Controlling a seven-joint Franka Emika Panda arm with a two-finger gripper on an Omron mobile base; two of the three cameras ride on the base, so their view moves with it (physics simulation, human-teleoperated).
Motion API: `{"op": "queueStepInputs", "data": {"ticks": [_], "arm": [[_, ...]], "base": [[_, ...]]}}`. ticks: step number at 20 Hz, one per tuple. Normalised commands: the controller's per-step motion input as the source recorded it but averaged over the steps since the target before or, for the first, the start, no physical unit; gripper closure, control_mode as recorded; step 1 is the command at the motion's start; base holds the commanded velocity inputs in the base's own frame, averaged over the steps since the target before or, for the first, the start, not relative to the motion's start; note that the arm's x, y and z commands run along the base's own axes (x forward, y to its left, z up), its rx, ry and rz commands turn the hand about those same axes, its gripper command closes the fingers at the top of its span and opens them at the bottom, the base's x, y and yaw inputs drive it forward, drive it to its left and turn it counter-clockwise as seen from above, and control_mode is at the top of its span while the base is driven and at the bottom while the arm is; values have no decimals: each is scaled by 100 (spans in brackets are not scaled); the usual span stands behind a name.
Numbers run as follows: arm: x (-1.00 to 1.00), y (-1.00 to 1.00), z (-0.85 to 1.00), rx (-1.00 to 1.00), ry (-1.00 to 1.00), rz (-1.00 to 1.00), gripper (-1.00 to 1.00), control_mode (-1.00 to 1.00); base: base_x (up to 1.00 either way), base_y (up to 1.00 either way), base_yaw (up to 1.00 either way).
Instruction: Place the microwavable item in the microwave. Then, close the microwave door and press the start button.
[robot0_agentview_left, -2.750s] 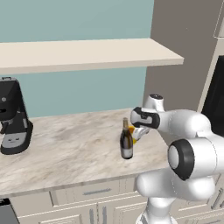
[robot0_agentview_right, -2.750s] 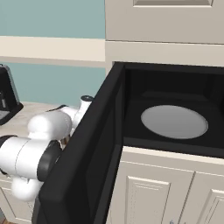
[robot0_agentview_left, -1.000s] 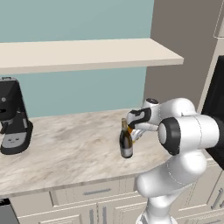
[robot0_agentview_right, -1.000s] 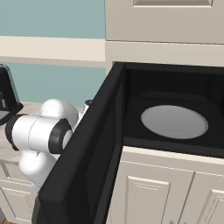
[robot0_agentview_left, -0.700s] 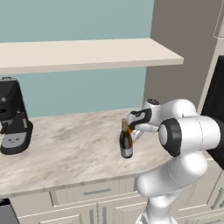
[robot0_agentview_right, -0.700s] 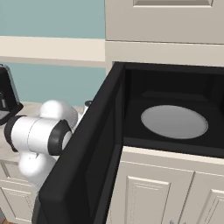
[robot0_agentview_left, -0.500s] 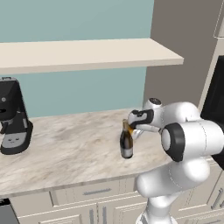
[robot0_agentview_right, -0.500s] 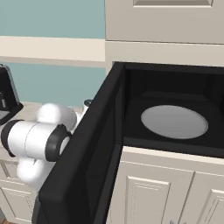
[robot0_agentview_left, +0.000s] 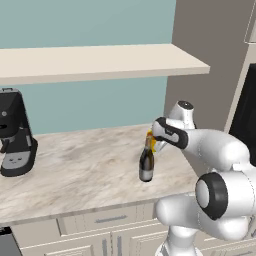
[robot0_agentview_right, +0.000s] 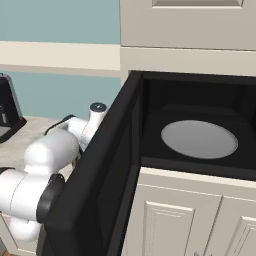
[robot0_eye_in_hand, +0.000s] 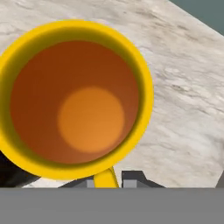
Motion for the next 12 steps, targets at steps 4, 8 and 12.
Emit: {"op": "queueStepInputs", "data": {"ticks": [4, 8, 12], "arm": [[-18, -21, 84, -3, 0, 0, 100, -100], [-35, -13, 91, -3, 0, 0, 100, -100], [-66, -3, 71, -1, 0, -1, 100, -100]], "base": [[0, 0, 0], [0, 0, 0], [0, 0, 0]]}}
